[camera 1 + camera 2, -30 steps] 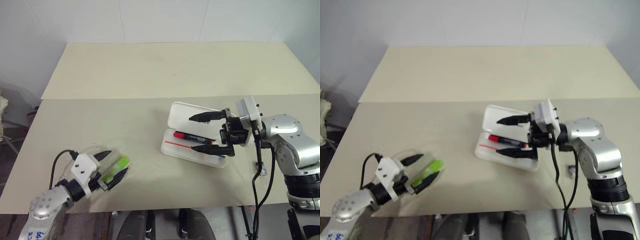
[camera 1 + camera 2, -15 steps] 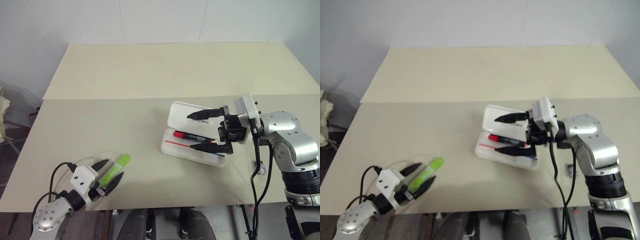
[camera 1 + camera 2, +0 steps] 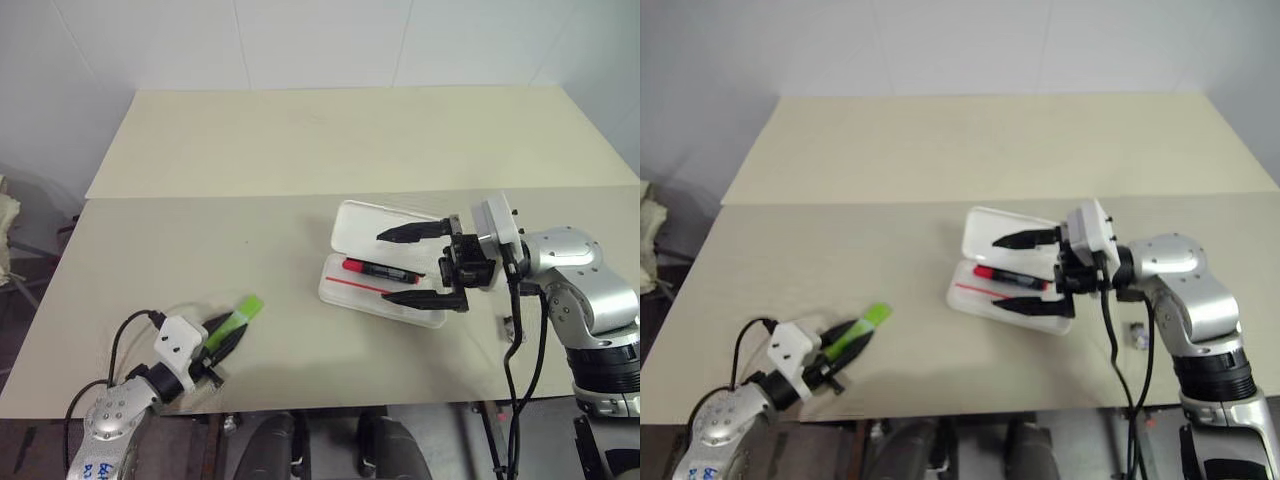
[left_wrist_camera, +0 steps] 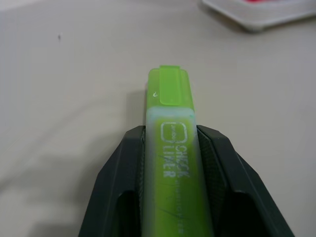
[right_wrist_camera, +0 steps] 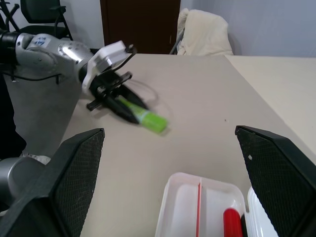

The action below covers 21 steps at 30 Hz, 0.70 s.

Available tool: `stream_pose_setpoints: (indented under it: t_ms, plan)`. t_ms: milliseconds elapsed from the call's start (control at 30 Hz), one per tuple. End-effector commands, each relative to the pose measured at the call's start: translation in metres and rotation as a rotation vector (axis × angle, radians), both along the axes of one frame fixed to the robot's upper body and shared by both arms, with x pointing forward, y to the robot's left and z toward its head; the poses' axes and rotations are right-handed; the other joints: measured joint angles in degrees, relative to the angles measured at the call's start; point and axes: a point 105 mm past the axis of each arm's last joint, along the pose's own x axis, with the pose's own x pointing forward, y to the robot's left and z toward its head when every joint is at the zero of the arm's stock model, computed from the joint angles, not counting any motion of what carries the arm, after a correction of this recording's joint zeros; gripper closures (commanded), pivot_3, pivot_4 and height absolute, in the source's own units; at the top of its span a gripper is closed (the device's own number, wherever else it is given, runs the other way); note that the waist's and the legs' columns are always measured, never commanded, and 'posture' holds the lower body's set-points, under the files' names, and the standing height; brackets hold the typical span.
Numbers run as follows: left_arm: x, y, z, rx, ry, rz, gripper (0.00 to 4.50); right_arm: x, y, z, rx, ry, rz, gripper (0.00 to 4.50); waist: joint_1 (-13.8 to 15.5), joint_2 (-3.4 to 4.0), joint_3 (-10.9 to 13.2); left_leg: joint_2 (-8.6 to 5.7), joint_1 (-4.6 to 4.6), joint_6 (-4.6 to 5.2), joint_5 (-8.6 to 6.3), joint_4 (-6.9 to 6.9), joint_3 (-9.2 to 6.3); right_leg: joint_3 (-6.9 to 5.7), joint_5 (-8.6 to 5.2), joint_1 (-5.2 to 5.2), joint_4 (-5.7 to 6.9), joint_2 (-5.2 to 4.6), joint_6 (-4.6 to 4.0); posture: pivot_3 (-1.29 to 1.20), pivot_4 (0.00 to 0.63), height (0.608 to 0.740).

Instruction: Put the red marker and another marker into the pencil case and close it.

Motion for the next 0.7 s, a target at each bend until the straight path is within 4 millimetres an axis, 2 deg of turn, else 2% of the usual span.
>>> stream_pose_setpoints:
  t_ms: [33, 67, 200, 400, 533, 700]
  plan:
    - [0.004, -0.005, 0.025, -0.046, -0.079, -0.024, 3.37, -0.003, 0.000, 0.008, 0.008, -0.054, 0.000, 0.00, 0.0, -0.01, 0.0, 0.04, 0.01, -0.02, 0.02, 0.04, 0.13, -0.07, -0.02, -0.07, 0.08, -0.01, 0.01, 0.00, 0.150, 0.740]
    - [0.005, -0.005, 0.027, -0.052, -0.086, -0.027, 3.37, -0.003, 0.000, 0.008, 0.009, -0.054, -0.001, 0.00, 0.0, -0.01, 0.0, 0.10, 0.01, 0.00, 0.05, 0.06, 0.23, -0.18, -0.03, -0.13, 0.11, -0.02, 0.00, 0.00, 0.150, 0.740]
    - [0.006, -0.027, 0.067, -0.136, -0.170, -0.213, 3.37, 0.001, 0.003, 0.005, 0.015, -0.052, -0.019, 0.00, 0.0, -0.04, 0.0, 0.18, -0.01, -0.13, 0.07, 0.08, 0.52, -0.55, -0.03, -0.22, 0.29, -0.05, -0.02, 0.00, 0.150, 0.740]
    - [0.006, -0.046, 0.091, -0.183, -0.157, -0.370, 3.37, 0.001, 0.005, 0.002, 0.029, -0.055, -0.042, 0.00, -0.1, -0.08, 0.0, 0.21, 0.02, 0.03, -0.08, 0.24, 0.91, -1.02, 0.02, -0.20, 0.28, -0.13, 0.07, 0.00, 0.150, 0.740]
    - [0.004, -0.059, 0.095, -0.142, -0.135, -0.453, 3.37, -0.004, 0.002, 0.001, 0.041, -0.058, -0.068, 0.00, 0.1, -0.11, 0.0, 0.29, 0.03, -0.02, -0.06, 0.33, 0.94, -1.27, 0.02, -0.21, 0.28, -0.11, 0.07, 0.00, 0.150, 0.740]
    - [0.003, -0.072, 0.089, -0.026, -0.119, -0.557, 3.37, -0.012, -0.006, -0.001, 0.036, -0.056, -0.106, 0.00, 0.1, -0.11, 0.0, 0.32, 0.12, -0.07, -0.04, 0.34, 0.99, -1.20, 0.01, -0.21, 0.25, -0.10, 0.06, 0.00, 0.150, 0.740]
